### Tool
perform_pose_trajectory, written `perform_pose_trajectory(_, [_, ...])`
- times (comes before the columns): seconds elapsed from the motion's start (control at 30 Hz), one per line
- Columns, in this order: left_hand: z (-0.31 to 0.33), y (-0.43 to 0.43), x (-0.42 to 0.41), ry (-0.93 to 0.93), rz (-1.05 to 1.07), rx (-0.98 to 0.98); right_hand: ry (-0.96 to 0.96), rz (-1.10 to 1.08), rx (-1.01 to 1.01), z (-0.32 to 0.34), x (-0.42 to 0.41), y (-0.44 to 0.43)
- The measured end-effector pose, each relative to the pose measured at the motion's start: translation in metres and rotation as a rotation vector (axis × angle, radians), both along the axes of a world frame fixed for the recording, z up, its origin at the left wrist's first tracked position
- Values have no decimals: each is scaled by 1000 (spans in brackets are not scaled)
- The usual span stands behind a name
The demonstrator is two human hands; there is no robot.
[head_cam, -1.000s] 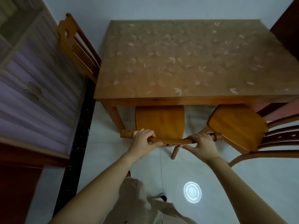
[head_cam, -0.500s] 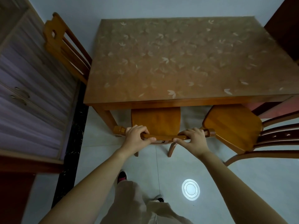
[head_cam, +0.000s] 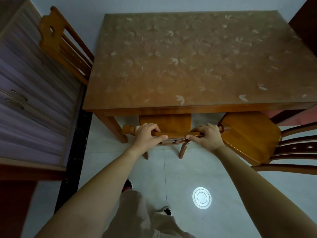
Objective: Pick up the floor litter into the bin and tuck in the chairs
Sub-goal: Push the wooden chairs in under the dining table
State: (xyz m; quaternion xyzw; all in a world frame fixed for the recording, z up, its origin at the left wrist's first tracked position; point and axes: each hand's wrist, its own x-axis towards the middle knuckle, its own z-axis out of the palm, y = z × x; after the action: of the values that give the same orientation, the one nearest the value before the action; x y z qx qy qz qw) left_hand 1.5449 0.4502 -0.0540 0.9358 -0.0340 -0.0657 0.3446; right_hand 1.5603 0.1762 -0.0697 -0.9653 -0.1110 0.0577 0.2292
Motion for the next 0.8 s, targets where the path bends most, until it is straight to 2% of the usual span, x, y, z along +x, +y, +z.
perform_pose_trajectory(0.8, [8,-21,95,-11,43,-7,-6,30,43,7,103,-13])
